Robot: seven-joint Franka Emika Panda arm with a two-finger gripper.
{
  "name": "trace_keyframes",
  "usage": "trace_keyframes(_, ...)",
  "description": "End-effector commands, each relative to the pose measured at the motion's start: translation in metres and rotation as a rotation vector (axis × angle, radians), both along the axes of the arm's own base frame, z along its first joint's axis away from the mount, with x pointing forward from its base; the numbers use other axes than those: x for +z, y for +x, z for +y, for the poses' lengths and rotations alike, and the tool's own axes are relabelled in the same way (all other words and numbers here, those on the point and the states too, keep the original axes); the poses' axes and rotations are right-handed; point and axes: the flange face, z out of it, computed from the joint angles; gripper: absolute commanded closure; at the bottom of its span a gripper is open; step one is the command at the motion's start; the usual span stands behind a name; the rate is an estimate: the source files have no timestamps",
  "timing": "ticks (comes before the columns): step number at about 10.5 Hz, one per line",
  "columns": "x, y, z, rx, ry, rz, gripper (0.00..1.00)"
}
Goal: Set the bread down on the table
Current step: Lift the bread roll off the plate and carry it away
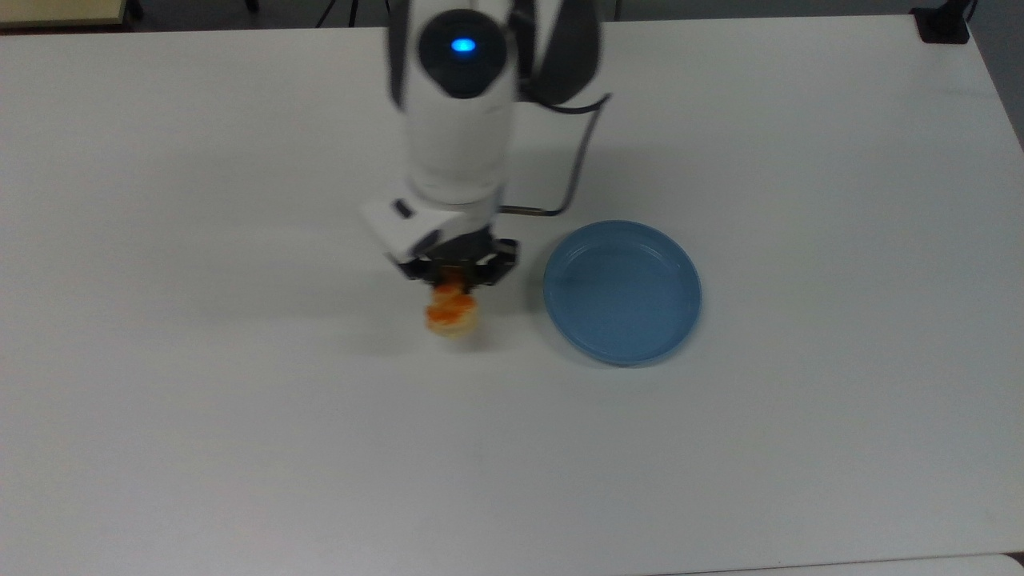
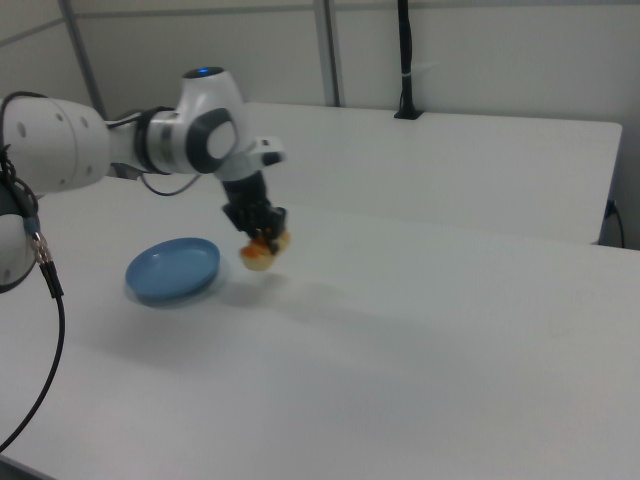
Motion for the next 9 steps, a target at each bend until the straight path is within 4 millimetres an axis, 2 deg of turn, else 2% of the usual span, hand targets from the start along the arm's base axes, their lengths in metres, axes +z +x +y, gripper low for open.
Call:
trace_keyframes(1, 0.005, -0.014, -0.120, 0.062, -0.021, 0.038, 0.65)
trace_keyframes(2, 0.001, -0.018, -0.155, 0.077, -0.024, 0.048, 0.64)
trace_keyframes(3, -0.011, -0.021, -0.181, 0.100, -0.026, 0.067, 0.63)
trace_keyframes(5, -0.030, -0.028, -0.224, 0.131, -0.023, 0.090, 0.56)
trace_keyframes(7, -0.050, -0.034, -0.256, 0.135, -0.021, 0.115, 0.55)
trace_keyframes(8, -0.047, -0.031, -0.264, 0.130, -0.036, 0.065, 0.49)
trace_keyframes(9, -0.054, -0.029, -0.265, 0.124, -0.043, 0.034, 0.35)
